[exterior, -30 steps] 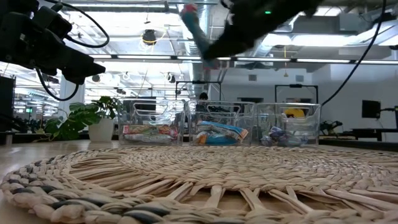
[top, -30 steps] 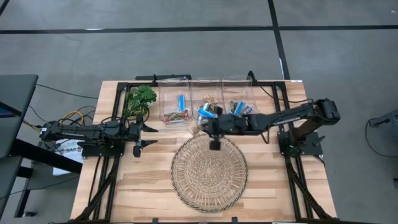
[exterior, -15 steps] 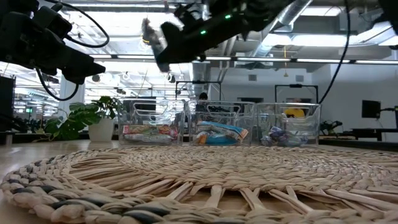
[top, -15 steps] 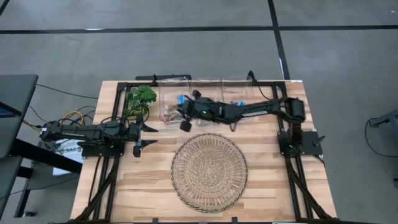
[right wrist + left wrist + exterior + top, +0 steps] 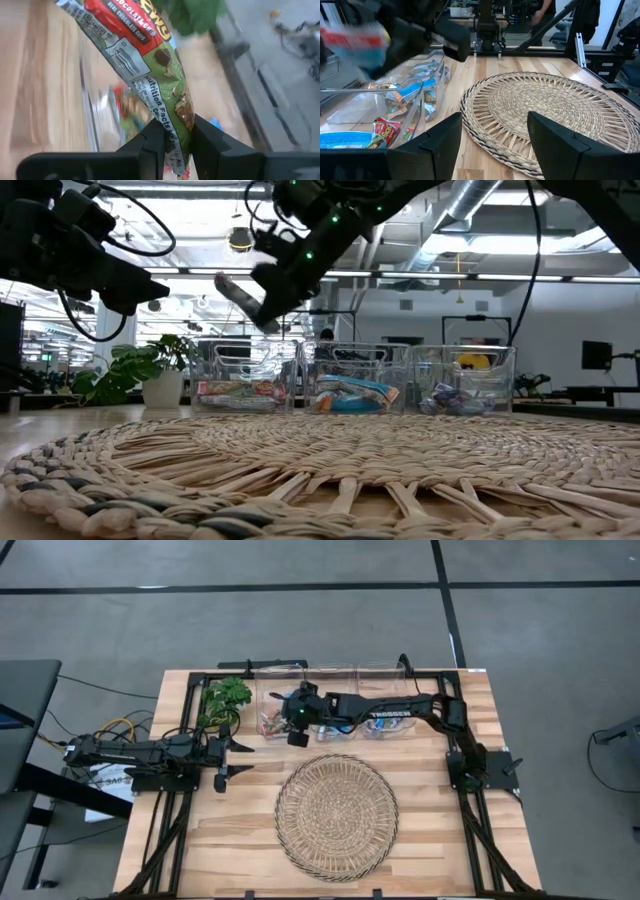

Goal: Pick and place Granola Bars by type
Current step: Put the red granola bar into the left transparent bin, then return to Home Position

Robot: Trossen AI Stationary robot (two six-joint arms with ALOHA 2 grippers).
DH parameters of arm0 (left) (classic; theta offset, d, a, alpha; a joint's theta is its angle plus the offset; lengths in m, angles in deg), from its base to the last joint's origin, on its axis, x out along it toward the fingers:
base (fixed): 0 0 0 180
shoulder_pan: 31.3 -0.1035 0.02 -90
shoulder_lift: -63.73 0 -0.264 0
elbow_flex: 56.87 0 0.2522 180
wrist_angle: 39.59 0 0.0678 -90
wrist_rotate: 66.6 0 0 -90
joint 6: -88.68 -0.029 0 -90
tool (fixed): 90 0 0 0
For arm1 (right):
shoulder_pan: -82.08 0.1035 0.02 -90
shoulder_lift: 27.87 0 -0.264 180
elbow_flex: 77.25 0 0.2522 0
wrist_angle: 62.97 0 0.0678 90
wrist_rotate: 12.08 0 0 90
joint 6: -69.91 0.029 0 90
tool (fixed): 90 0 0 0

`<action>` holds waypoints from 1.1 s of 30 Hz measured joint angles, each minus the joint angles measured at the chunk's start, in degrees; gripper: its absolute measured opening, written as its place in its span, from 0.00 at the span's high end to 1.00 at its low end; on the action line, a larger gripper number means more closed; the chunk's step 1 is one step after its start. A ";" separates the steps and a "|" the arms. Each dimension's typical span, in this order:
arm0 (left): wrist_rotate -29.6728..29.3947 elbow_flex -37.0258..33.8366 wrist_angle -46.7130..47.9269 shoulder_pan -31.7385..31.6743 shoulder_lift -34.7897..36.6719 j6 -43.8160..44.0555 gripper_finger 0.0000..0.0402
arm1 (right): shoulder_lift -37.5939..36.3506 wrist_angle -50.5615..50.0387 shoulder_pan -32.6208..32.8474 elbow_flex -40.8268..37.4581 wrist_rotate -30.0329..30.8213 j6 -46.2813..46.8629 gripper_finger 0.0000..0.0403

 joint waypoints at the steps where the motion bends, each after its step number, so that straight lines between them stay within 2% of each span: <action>1: -0.01 0.00 0.00 0.00 0.02 0.00 0.45 | 0.01 -1.27 0.00 0.04 0.00 -0.01 0.84; 10: -0.11 0.00 -0.03 0.01 0.00 0.00 0.45 | 0.02 -4.76 -0.37 0.22 -0.12 -3.08 0.84; 13: -0.17 0.00 0.00 -0.01 0.02 0.00 0.45 | 0.02 -4.78 -0.37 0.22 -0.16 -5.46 0.80; 16: -0.20 0.00 -0.03 0.01 0.02 0.00 0.45 | 0.02 -4.56 -0.37 0.22 -0.17 -6.02 0.72; 23: -0.20 0.00 -0.07 0.01 0.02 0.00 0.45 | 0.02 -4.43 -0.37 0.20 -0.17 -5.57 0.43; 26: -0.20 0.00 -0.08 0.01 0.02 0.00 0.45 | -0.10 -4.94 0.02 0.12 -0.28 -5.51 0.35; 29: -0.20 0.00 -0.07 0.01 0.02 0.00 0.45 | -3.05 -3.78 1.11 -3.71 -3.10 -5.42 0.31; 33: -0.20 0.00 -0.03 -0.01 0.01 0.00 0.45 | -10.74 9.68 3.67 -17.60 -7.50 -3.11 0.31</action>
